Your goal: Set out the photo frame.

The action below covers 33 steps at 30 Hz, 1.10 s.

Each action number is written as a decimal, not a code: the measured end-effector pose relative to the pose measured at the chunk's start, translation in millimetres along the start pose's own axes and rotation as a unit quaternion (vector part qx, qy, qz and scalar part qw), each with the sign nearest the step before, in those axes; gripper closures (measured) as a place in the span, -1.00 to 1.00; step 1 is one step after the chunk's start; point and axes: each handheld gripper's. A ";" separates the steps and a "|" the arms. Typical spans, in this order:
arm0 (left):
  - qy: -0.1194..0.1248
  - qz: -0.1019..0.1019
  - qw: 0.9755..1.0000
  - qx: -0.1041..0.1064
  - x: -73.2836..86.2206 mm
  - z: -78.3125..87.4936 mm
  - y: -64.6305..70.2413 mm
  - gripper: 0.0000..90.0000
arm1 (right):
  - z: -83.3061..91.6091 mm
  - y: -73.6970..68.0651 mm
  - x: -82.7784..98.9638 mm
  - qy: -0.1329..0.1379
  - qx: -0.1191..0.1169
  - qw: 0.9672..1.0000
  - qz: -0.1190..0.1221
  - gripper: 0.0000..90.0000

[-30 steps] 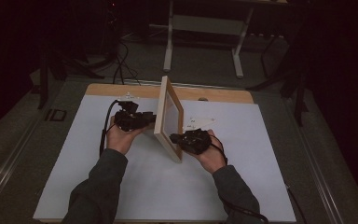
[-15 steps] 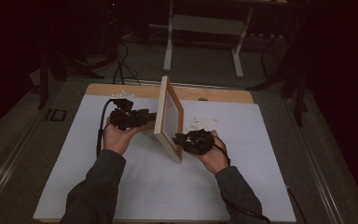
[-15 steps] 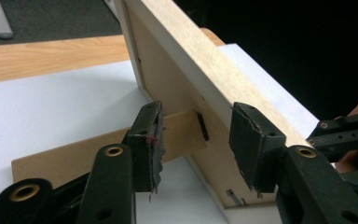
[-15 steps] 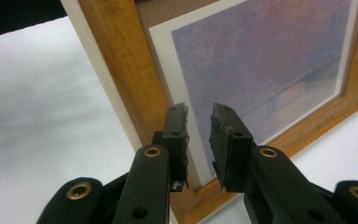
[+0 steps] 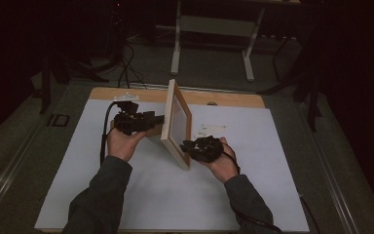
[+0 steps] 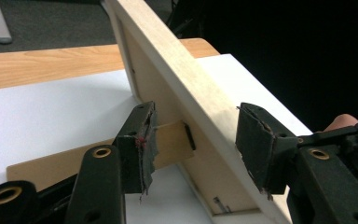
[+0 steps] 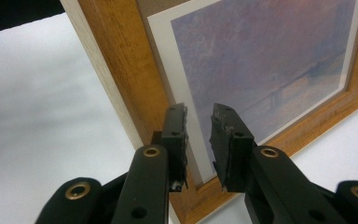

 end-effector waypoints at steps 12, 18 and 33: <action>-0.011 -0.009 1.000 -0.011 -0.3 -6.4 15.8 -0.14 | 0.8 1.1 4.1 -0.003 0.002 1.000 0.000 0.67; -0.023 -0.014 1.000 -0.009 3.1 -11.9 24.7 -0.23 | 1.7 2.0 5.1 -0.003 0.004 1.000 -0.002 0.67; -0.042 -0.034 0.998 -0.019 18.8 -18.9 42.4 -0.21 | 7.4 7.5 6.9 0.002 0.010 1.000 -0.010 0.66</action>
Point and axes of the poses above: each handheld gripper's, and its own axes: z roughly backward along the jaws, x roughly out of its underside, y roughly to its right, and after that the axes turned 12 degrees about y, right-handed
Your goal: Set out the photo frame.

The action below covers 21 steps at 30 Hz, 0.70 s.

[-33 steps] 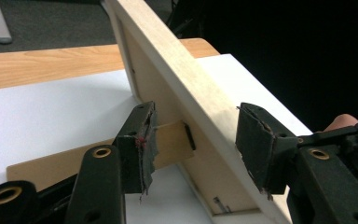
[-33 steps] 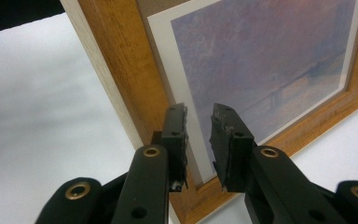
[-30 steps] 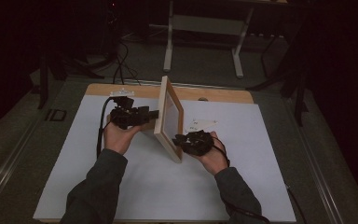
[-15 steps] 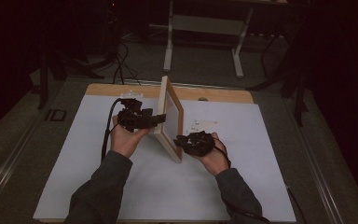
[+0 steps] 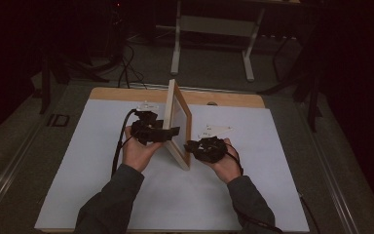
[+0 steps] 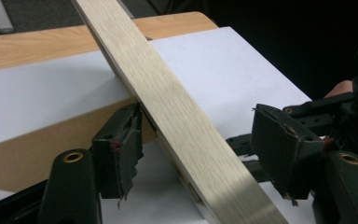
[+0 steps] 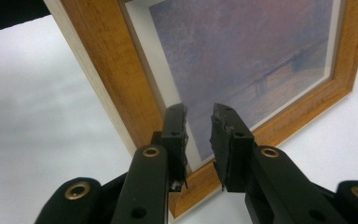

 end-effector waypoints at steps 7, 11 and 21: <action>-0.004 0.007 1.000 -0.001 6.8 1.1 0.4 -0.06 | 1.9 2.0 0.0 0.002 0.003 1.000 -0.002 0.66; -0.003 0.007 1.000 -0.005 5.9 2.6 0.6 -0.01 | 1.9 3.5 0.8 0.002 0.005 1.000 -0.005 0.66; -0.005 -0.003 1.000 -0.026 4.8 5.1 0.3 0.13 | 4.6 6.6 0.0 0.004 0.011 1.000 -0.007 0.66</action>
Point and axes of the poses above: each handheld gripper's, and its own axes: z roughly backward along the jaws, x roughly out of its underside, y roughly to its right, and after that the axes turned 12 degrees about y, right-handed
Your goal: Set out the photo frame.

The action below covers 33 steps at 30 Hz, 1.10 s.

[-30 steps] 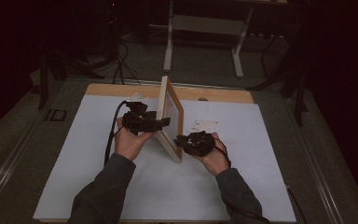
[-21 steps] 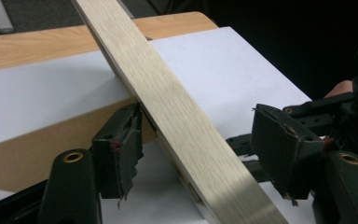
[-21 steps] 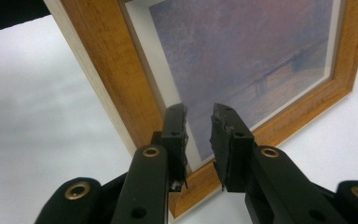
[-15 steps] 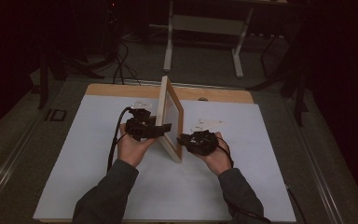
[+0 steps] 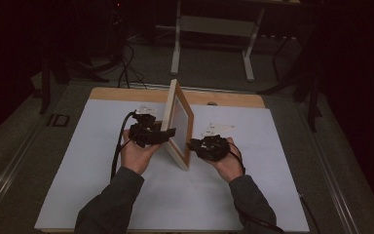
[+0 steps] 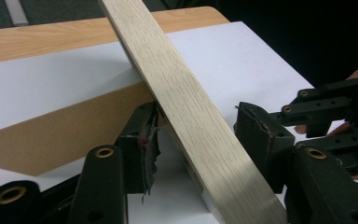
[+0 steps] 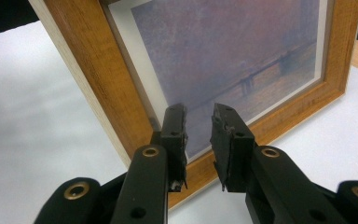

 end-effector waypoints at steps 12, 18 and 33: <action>0.000 -0.010 1.000 -0.020 -0.4 2.5 -3.2 0.29 | -0.8 0.3 3.0 0.001 0.000 1.000 -0.004 0.66; 0.001 -0.017 1.000 -0.024 -1.2 3.9 -6.3 0.39 | 0.1 0.6 3.2 0.001 0.001 1.000 -0.005 0.66; 0.000 -0.001 1.000 -0.004 -2.9 7.7 -22.5 0.56 | -1.1 0.1 4.1 0.000 0.000 1.000 -0.004 0.66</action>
Point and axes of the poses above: each handheld gripper's, and its own axes: z roughly backward along the jaws, x roughly out of its underside, y roughly to its right, and after that the axes turned 12 degrees about y, right-handed
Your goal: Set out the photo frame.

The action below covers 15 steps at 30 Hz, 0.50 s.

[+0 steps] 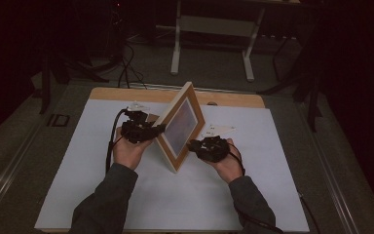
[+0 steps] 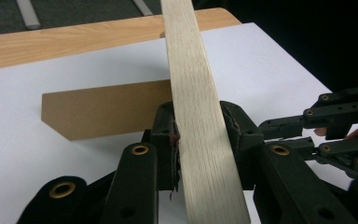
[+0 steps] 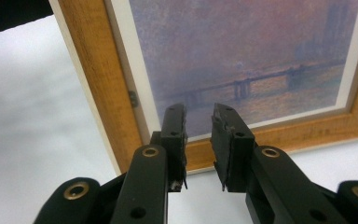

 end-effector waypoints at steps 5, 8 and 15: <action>0.000 0.002 1.000 0.010 -0.4 0.8 -3.1 0.58 | 0.7 0.8 0.5 0.000 0.001 1.000 -0.001 0.65; -0.001 0.000 1.000 0.021 -0.4 1.0 -6.0 0.58 | 1.8 1.7 -0.3 0.002 0.002 1.000 -0.002 0.66; -0.007 -0.017 0.999 0.046 -1.5 1.7 -11.2 0.58 | 5.2 4.3 -1.9 0.005 0.006 1.000 -0.003 0.65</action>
Point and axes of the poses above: each handheld gripper's, and its own axes: z roughly backward along the jaws, x roughly out of its underside, y roughly to its right, and after that the axes turned 12 degrees about y, right-handed
